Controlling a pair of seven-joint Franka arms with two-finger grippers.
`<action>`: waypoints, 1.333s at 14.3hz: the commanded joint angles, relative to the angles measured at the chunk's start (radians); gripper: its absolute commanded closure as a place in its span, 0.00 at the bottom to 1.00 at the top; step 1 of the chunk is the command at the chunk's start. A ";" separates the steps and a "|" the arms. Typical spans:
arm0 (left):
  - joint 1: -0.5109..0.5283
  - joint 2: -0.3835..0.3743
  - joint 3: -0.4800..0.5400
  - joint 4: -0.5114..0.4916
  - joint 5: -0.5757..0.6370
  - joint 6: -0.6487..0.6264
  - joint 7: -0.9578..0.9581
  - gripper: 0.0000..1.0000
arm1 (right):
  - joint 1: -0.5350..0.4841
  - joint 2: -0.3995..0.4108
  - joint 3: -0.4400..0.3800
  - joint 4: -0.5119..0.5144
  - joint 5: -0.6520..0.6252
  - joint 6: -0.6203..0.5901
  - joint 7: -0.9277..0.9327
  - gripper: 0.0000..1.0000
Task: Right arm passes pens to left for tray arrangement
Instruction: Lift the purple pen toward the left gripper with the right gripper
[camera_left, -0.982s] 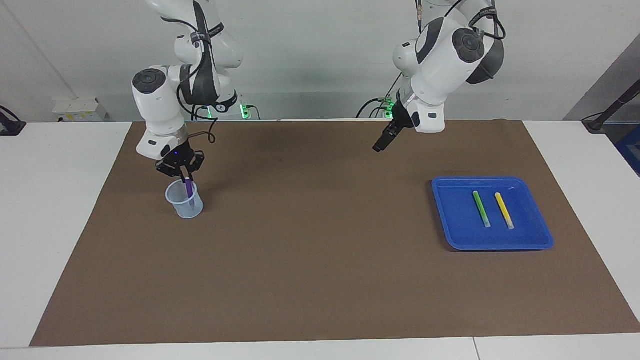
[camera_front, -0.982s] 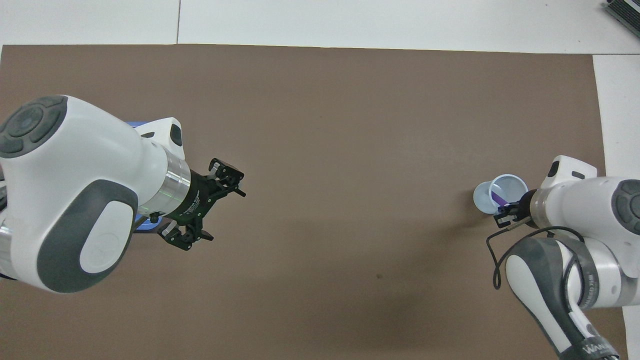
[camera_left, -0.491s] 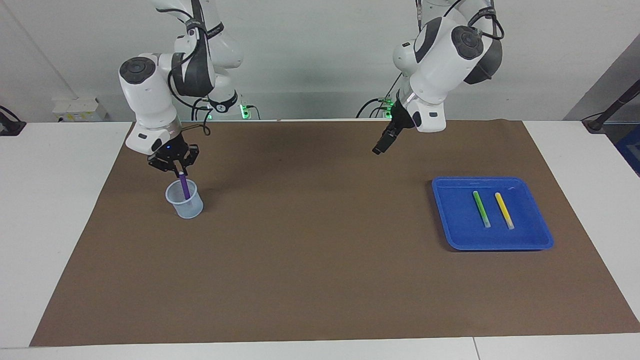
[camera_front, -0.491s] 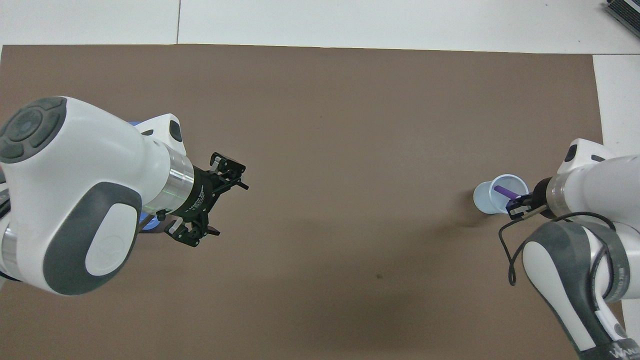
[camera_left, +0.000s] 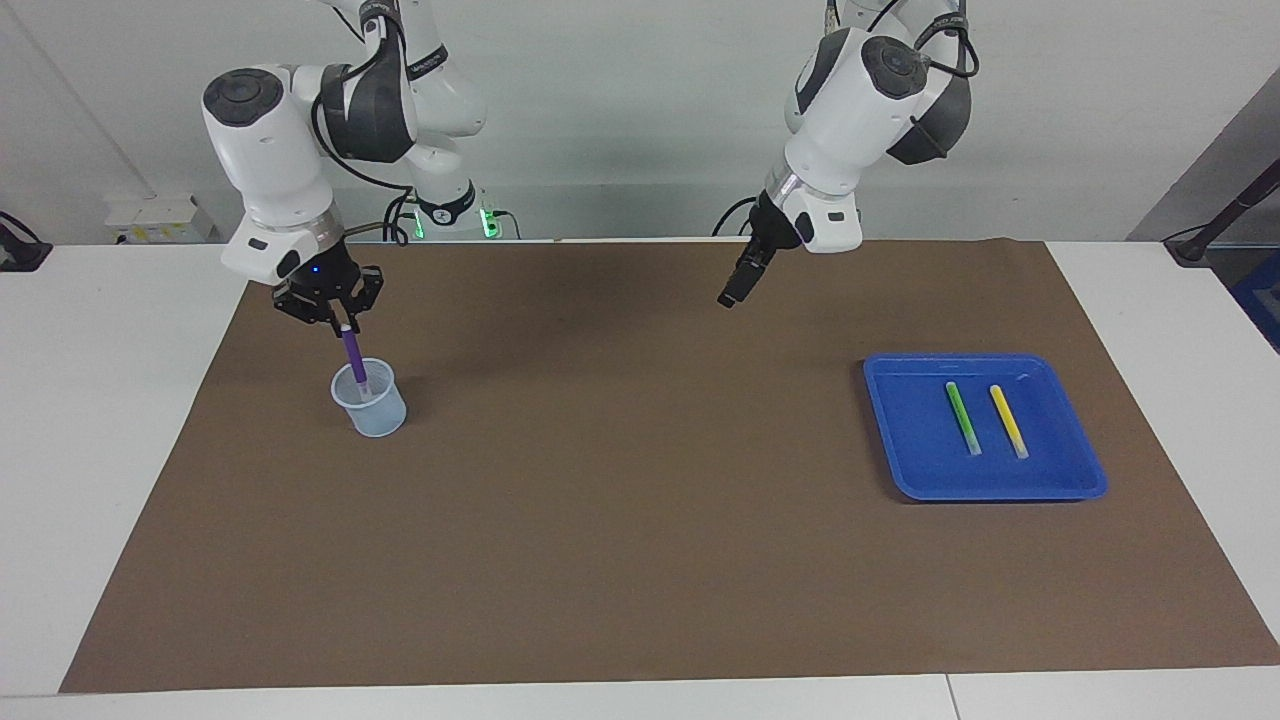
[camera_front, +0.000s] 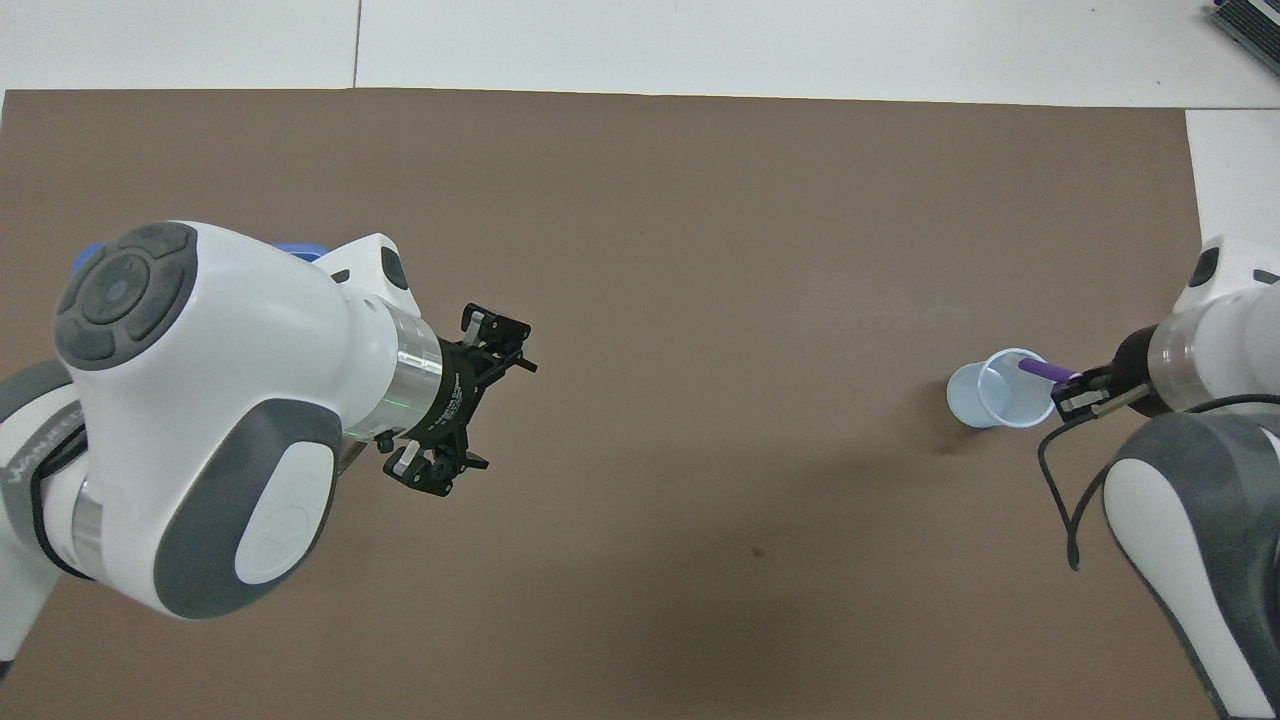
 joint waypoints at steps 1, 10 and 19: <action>-0.003 -0.025 0.014 -0.045 -0.017 0.032 -0.014 0.00 | -0.013 0.002 0.008 0.068 0.055 -0.083 -0.017 1.00; -0.008 -0.024 0.014 -0.043 -0.017 0.035 -0.017 0.00 | -0.002 -0.005 0.008 0.108 0.409 -0.197 0.220 1.00; -0.059 -0.014 0.012 -0.023 -0.028 0.096 -0.154 0.00 | 0.050 -0.016 0.013 0.093 0.696 -0.212 0.568 1.00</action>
